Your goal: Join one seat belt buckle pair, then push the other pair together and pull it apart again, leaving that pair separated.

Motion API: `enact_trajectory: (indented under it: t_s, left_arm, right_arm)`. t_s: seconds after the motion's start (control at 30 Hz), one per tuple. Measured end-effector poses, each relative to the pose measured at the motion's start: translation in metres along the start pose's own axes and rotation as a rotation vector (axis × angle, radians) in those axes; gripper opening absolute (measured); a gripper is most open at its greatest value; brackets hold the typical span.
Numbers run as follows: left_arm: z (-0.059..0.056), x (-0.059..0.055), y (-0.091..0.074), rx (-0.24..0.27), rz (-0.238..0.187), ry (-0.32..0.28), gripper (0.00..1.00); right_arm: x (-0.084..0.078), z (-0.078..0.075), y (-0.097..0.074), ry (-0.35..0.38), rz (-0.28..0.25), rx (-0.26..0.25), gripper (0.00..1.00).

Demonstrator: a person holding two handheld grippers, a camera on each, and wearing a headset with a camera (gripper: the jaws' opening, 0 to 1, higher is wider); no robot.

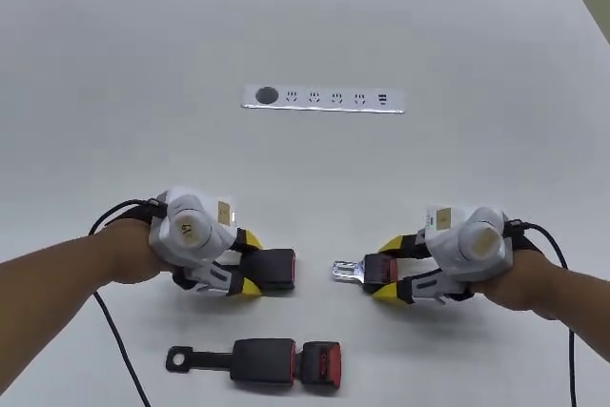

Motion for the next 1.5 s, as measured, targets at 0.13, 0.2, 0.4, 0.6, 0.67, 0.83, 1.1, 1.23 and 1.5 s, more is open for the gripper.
enact_trajectory:
  t_s: [0.13, 0.2, 0.4, 0.6, 0.67, 0.83, 1.1, 1.23, 1.5]
  left_arm:
    - [0.000, 0.000, 0.000, -0.002, 0.001, 0.001, 0.34]
    - [0.000, 0.001, 0.000, -0.003, 0.002, 0.001, 0.34]
    - [0.001, -0.001, 0.001, -0.005, 0.006, 0.005, 0.34]
    - [0.002, -0.001, 0.001, -0.006, 0.010, 0.009, 0.34]
    - [0.002, -0.001, 0.001, -0.006, 0.011, 0.010, 0.34]
    - [0.003, -0.002, 0.000, -0.007, 0.011, 0.011, 0.34]
    - [0.004, -0.002, -0.001, -0.009, 0.012, 0.014, 0.34]
    - [0.004, -0.002, -0.002, -0.008, 0.015, 0.016, 0.34]
    - [0.005, -0.003, -0.001, -0.010, 0.015, 0.016, 0.34]
  right_arm:
    - [0.007, 0.004, 0.004, -0.005, -0.010, 0.013, 0.35]
    - [0.011, 0.004, 0.006, -0.009, -0.014, 0.016, 0.35]
    - [0.021, 0.010, 0.018, -0.025, -0.025, 0.030, 0.35]
    - [0.030, 0.013, 0.025, -0.039, -0.029, 0.053, 0.35]
    - [0.033, 0.013, 0.027, -0.042, -0.032, 0.058, 0.35]
    - [0.041, 0.014, 0.030, -0.048, -0.042, 0.066, 0.35]
    - [0.044, 0.013, 0.037, -0.049, -0.050, 0.073, 0.35]
    - [0.047, 0.013, 0.040, -0.043, -0.056, 0.075, 0.35]
    - [0.050, 0.014, 0.044, -0.035, -0.067, 0.077, 0.35]
Point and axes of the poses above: the centre of the closed fingertips' face, and the gripper's own axes: y roughly forward along the fingers, z roughly to its left, x roughly out of its top, the point moved 1 cm from there along -y, roughly backward along the fingers, and after that the axes turned 4 degrees about -x, right-handed, at the moved point
